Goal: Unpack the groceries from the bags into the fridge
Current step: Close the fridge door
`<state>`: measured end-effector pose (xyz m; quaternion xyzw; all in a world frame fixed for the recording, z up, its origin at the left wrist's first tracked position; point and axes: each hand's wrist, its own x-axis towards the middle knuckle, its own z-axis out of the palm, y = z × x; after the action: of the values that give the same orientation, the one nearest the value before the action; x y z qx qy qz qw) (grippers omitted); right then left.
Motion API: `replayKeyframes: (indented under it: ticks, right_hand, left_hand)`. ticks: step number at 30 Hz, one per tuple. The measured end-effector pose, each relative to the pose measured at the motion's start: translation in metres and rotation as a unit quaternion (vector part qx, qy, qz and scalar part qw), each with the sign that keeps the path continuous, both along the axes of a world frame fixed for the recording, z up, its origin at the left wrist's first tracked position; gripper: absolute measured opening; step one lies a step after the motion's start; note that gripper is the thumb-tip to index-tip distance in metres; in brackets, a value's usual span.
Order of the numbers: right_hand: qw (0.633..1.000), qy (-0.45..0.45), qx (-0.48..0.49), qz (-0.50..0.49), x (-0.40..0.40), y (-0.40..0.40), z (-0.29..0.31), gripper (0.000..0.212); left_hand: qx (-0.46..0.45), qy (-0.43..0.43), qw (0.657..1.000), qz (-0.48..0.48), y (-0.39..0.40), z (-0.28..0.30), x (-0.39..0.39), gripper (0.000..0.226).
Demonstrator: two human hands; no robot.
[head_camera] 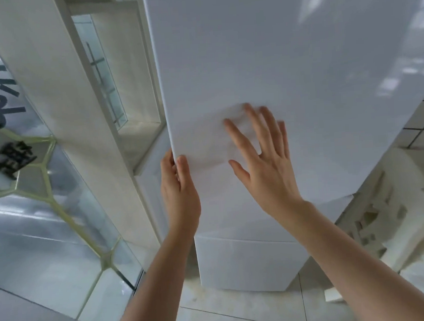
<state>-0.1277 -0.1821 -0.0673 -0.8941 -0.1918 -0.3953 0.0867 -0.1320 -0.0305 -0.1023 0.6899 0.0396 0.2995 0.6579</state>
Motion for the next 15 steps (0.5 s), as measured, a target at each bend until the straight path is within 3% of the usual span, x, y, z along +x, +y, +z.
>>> replayKeyframes:
  ticks: [15]
  right_hand:
    - [0.997,0.001,-0.077,-0.022,0.100,-0.008,-0.009,0.095]
  left_hand:
    - [-0.053,0.010,0.998,0.010,-0.001,0.007,0.120,0.026]
